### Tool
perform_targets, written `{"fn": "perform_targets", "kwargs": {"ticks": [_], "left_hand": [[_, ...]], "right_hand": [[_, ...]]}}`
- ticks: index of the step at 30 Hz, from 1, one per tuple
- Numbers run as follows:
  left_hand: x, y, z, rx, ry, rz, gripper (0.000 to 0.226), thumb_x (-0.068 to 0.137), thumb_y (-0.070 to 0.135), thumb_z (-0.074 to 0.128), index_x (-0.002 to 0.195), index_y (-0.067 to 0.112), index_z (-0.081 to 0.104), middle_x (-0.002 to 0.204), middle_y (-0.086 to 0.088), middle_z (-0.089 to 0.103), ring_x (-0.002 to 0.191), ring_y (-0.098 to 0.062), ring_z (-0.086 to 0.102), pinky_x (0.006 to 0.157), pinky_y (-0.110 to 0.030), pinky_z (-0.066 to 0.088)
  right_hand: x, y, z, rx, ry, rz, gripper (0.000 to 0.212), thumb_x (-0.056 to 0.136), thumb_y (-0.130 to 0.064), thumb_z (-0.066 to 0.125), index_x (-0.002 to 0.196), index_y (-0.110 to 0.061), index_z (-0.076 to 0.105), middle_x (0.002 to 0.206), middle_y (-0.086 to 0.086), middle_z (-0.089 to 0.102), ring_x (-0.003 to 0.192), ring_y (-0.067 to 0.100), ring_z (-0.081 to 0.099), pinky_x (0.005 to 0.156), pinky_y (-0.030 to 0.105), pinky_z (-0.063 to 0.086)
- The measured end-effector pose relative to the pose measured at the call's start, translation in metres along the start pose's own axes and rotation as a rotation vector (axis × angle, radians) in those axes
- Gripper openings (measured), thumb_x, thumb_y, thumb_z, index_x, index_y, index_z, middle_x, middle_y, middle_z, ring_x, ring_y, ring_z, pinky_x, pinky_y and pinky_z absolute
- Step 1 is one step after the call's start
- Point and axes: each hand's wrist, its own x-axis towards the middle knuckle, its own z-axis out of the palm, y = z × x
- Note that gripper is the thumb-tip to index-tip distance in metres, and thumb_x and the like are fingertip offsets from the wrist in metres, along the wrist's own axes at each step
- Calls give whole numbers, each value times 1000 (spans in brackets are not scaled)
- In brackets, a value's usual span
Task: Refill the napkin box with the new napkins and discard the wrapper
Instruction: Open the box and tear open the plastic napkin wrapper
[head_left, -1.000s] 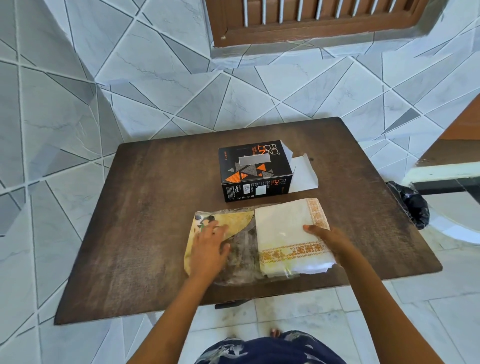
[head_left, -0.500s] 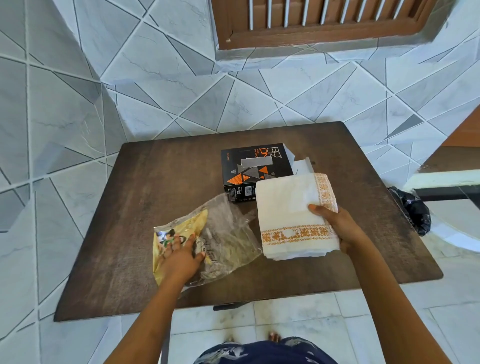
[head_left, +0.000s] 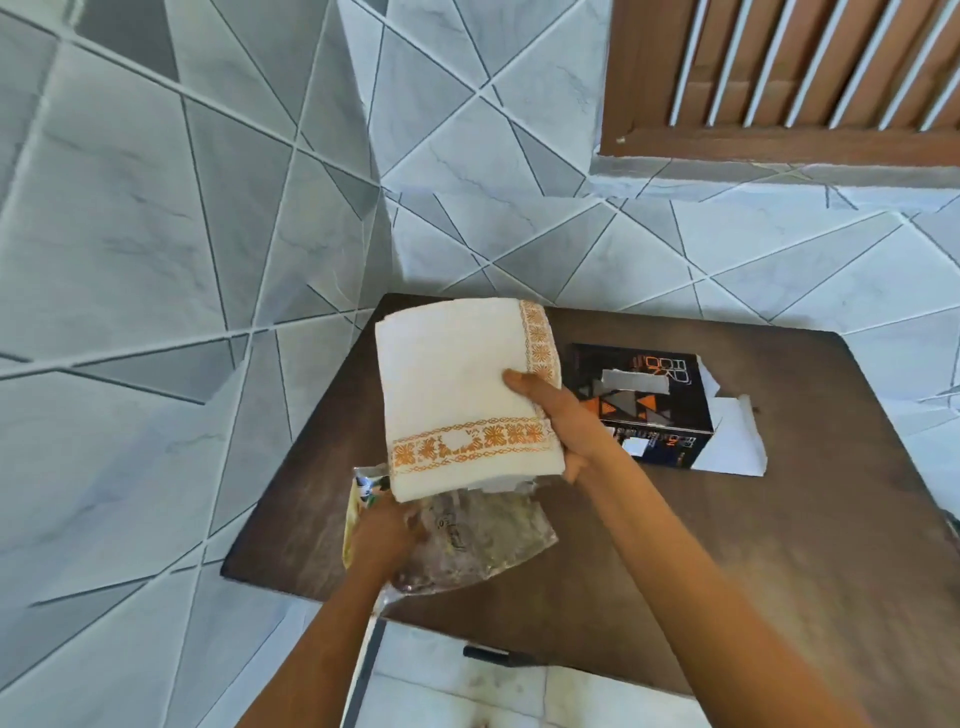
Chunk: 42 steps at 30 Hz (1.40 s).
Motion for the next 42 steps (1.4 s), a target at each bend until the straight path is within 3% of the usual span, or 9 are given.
{"fn": "perform_targets", "kwargs": {"ticks": [3,6,9,15,18,25,34,37,42], "left_hand": [[-1,-15,-7,-220,9,-50,49,82,20,68,127,11,53,130,-13,59,116,-31,57,99,-40,47],[0,-25,-11,-256,27,-69,52,82,23,67,131,15,48,133,-10,57,118,-29,56,101,-43,47],[3,-27,-19,1,-27,-11,49,89,36,53,136,24,43,147,-1,42,130,-23,46,109,-38,39],[24,-43,-18,295,-84,-90,58,91,48,39,145,35,23,160,-1,7,147,-27,10,118,-44,20],[33,-43,-22,291,-96,-177,61,91,50,39,146,37,18,160,-5,3,146,-30,9,116,-46,22],[47,-35,-27,336,-35,-233,63,86,56,48,137,21,37,145,-10,42,132,-30,43,103,-39,43],[31,-24,-47,344,91,-146,40,93,46,43,116,16,58,119,-5,63,110,-23,60,94,-35,48],[30,1,-56,142,188,-71,36,94,40,42,114,14,58,121,-8,63,111,-26,59,98,-40,47],[46,76,-52,132,210,211,37,94,40,42,125,24,56,132,1,59,117,-19,57,95,-34,45]], "right_hand": [[34,31,12,82,-37,95,22,81,-24,61,99,-13,64,89,9,75,80,25,71,76,40,57],[49,64,-3,122,39,173,46,70,-27,67,113,-10,60,101,14,72,87,28,70,76,40,59],[53,90,-26,105,187,231,59,73,-24,69,126,-8,51,115,20,65,91,32,68,68,42,60],[51,99,-55,-12,385,224,38,84,-16,63,119,-7,51,98,16,68,83,31,66,54,35,59],[63,98,-61,-90,514,171,45,82,-12,66,123,-6,48,107,18,65,81,30,65,64,40,57],[94,102,-52,-306,618,129,42,83,-21,66,120,-6,53,120,18,63,104,36,62,91,51,50],[101,84,-48,-997,621,203,55,85,-46,55,122,-7,50,124,14,57,107,30,59,91,42,50],[80,76,-44,-1042,689,73,51,88,-34,56,129,-6,44,130,14,52,117,29,52,94,39,44],[29,44,-55,-912,819,-184,21,88,-24,56,101,-10,64,105,7,68,94,14,59,83,26,45]]}}
